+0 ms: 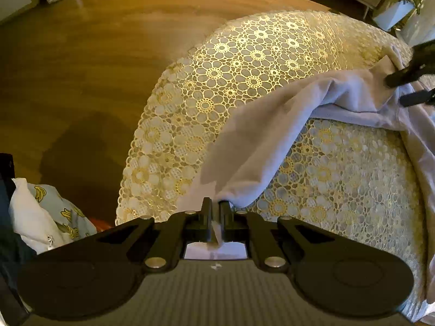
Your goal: Fold clothes
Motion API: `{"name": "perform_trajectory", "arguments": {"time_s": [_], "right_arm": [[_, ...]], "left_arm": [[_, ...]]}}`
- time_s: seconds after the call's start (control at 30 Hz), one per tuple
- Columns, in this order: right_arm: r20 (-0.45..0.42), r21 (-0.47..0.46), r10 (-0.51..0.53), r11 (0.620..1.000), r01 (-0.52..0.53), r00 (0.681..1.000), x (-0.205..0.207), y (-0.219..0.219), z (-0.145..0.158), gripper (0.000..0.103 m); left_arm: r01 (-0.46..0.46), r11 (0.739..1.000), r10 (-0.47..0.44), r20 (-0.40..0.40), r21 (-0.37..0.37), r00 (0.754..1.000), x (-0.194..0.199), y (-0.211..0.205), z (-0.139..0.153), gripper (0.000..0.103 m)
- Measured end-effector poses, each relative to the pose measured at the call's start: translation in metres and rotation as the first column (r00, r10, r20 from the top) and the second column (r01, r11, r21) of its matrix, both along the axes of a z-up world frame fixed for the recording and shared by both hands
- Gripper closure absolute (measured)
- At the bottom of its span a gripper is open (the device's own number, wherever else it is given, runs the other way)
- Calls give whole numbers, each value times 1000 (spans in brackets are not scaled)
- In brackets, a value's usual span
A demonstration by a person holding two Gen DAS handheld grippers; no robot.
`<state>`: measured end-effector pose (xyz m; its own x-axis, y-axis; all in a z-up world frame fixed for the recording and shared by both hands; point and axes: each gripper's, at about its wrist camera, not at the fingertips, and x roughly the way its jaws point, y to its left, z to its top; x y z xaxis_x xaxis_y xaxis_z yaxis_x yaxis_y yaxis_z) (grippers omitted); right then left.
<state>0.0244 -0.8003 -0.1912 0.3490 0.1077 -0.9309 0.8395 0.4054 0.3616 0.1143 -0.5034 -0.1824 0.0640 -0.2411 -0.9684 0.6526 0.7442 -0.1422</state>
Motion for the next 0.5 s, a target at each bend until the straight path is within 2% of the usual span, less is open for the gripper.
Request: {"name": "perform_trajectory", "arguments": {"time_s": [0.13,0.3,0.43,0.5], "right_arm": [[54,22,-85,996,84,995,1,-8,1,0],[138,5,-77,997,77,987,31,-36,18,0],[141,20,-125,992,124,982,57,-60,12,0],[138,57,-155,987,149,978,60,-65,0,0]], "left_arm": [[-12,1000,12,-10,-26,1000,14,5,7,99],[-62,997,62,-2,-54,998,55,3,12,99],[-113,993,114,20,-45,993,94,-8,4,99],[-119,993,119,-22,-20,993,113,-14,-8,99]]}}
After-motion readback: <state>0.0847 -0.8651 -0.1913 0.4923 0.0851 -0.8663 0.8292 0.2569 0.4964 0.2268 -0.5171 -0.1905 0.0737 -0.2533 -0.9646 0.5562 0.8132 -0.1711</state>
